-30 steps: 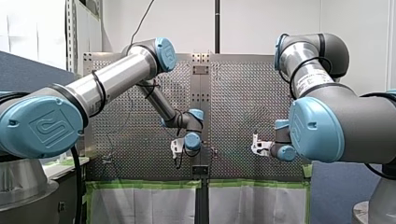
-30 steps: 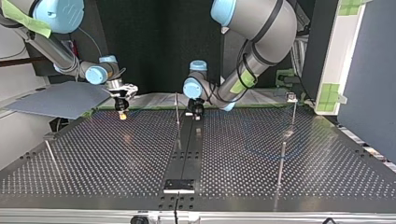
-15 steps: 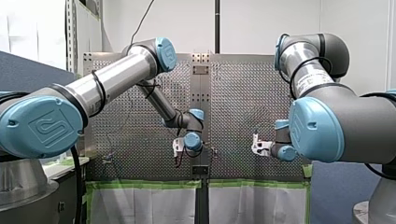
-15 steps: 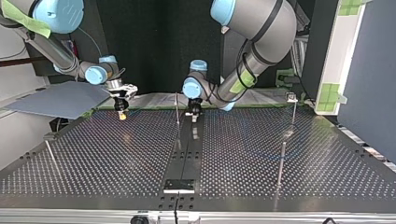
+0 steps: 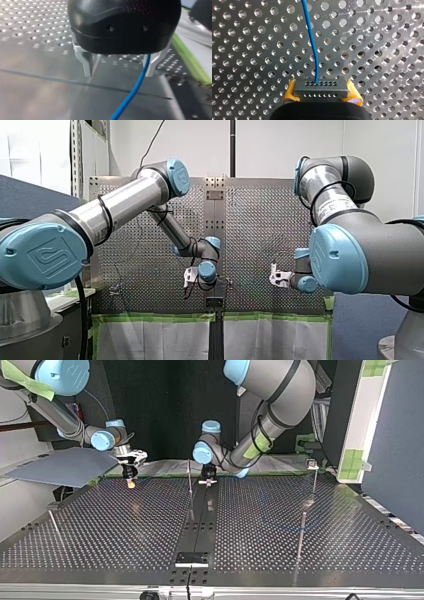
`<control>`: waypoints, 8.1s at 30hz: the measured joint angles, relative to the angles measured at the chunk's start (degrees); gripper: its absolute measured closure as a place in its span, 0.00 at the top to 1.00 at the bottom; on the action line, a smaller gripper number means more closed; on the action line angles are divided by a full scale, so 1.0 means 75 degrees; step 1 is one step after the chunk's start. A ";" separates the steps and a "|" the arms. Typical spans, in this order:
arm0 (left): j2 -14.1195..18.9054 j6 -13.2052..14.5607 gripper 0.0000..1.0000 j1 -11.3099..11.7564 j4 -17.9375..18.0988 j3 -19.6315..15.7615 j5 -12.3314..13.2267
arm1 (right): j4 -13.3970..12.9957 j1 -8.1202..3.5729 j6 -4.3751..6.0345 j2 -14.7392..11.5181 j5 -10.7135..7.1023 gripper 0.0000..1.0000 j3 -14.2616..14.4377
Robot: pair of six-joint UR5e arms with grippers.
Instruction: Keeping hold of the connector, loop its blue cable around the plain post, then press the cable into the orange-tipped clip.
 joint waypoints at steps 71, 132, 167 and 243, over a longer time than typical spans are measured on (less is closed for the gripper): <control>0.0797 -0.0195 1.00 -0.1172 0.0847 -0.1622 0.0123 | 0.0167 -0.0008 -0.0047 -0.0004 0.0000 0.00 -0.0001; 0.2565 -0.0598 1.00 -0.1320 0.1952 -0.3520 -0.0530 | 0.0237 0.0003 -0.0012 -0.0002 0.0000 0.00 -0.0057; 0.4973 -0.0672 1.00 -0.1349 0.2990 -0.5928 -0.0538 | 0.0237 0.0107 -0.0007 -0.0002 0.0000 0.00 -0.0059; 0.7031 -0.0935 1.00 -0.1243 0.4082 -0.8838 -0.0496 | 0.1257 0.0331 -0.0703 -0.0953 0.0715 0.00 -0.0071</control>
